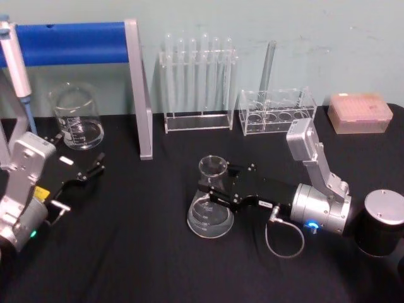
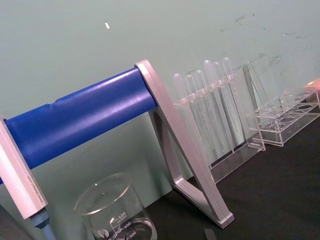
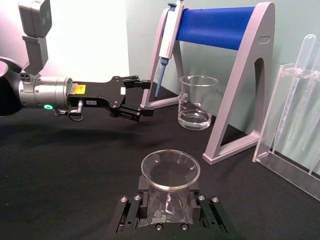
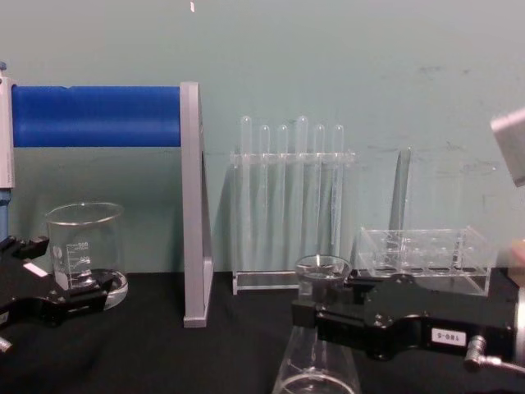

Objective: Grasp the erlenmeyer flask with one hand, shake it three times, then place it back.

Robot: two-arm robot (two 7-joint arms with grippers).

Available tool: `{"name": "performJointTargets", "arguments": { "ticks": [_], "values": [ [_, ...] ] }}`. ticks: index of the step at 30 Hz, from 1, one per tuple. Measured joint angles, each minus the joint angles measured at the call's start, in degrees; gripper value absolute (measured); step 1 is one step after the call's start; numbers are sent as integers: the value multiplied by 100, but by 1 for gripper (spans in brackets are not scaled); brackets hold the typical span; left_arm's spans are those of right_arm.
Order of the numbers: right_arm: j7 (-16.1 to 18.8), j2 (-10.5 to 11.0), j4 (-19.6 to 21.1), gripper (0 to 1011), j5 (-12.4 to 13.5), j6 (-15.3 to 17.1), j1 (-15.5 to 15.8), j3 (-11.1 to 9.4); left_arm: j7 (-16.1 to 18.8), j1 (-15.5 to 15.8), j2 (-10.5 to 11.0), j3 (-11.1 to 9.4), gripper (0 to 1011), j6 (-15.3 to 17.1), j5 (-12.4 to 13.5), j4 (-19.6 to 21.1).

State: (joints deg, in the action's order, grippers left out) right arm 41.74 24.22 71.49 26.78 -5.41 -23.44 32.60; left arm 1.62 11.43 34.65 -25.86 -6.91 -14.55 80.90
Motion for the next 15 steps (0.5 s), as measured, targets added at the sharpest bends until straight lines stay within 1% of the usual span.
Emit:
{"name": "performJointTargets", "arguments": {
  "ticks": [4,7,10,13,14,15],
  "values": [
    [-78,34,81,449,-29,36,12,-3,0,0,0,0,1001,0,0,0],
    [-192,65,269,449,-14,111,78,-59,0,0,0,0,1001,0,0,0],
    [-358,109,552,450,58,220,171,-163,0,0,0,0,1001,0,0,0],
    [-595,162,909,449,172,361,297,-322,0,0,0,0,1001,0,0,0],
    [-595,162,909,450,172,361,297,-322,0,0,0,0,1001,0,0,0],
    [-708,178,1036,450,198,408,346,-385,0,0,0,0,1001,0,0,0]
  ]
}}
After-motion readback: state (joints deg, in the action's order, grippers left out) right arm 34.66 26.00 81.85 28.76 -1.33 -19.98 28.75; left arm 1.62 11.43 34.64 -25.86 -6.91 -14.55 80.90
